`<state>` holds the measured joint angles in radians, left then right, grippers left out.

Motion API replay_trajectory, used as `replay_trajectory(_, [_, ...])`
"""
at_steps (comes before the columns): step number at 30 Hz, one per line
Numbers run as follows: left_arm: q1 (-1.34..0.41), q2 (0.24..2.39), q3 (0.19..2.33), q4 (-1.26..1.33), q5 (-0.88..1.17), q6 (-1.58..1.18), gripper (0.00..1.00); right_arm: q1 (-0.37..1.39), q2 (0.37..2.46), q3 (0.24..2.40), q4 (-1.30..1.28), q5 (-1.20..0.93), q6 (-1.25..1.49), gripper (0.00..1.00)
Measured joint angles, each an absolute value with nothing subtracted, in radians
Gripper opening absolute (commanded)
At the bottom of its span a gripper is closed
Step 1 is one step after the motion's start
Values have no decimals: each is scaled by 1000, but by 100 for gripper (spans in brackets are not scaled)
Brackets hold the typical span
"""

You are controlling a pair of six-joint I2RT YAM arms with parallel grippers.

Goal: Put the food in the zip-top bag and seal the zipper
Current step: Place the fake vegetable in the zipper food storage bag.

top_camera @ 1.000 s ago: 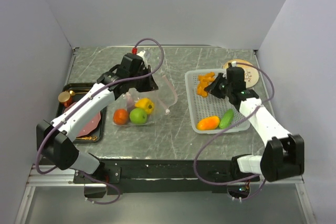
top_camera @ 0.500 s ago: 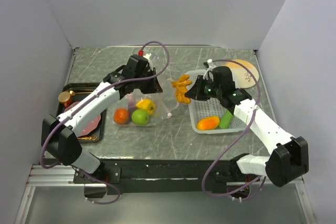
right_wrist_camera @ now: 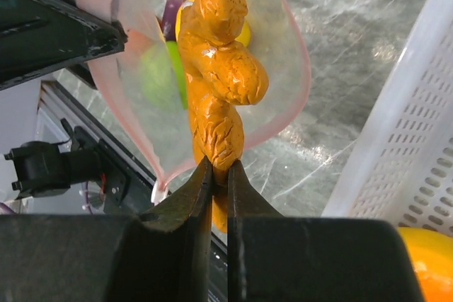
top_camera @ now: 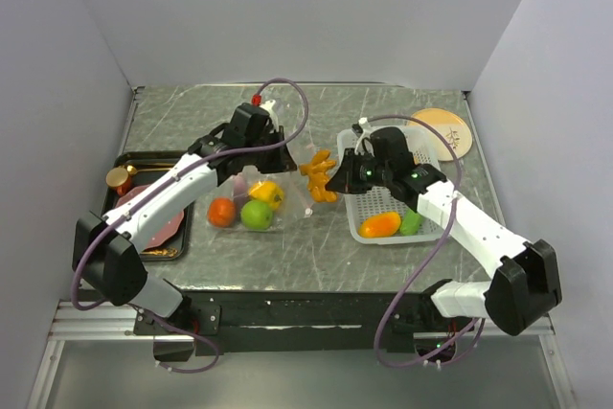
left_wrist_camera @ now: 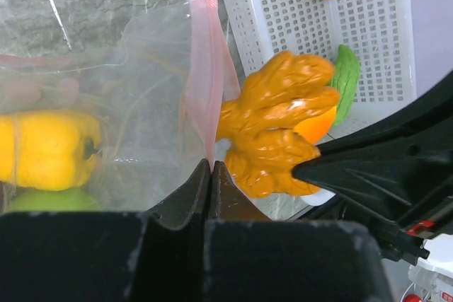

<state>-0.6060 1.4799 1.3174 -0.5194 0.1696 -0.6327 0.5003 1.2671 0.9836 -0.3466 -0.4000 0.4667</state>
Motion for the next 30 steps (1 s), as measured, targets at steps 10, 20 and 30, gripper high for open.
replay_trajectory(10, [-612, 1466, 1310, -513, 169, -646, 1, 541, 1418, 1032, -336, -394, 511, 5])
replay_trajectory(20, [-615, 1450, 1302, -511, 168, -649, 1, 587, 1526, 1144, -281, -388, 576, 48])
replay_trajectory(30, [-617, 1450, 1307, -514, 160, -648, 1, 590, 1525, 1143, -263, -394, 567, 57])
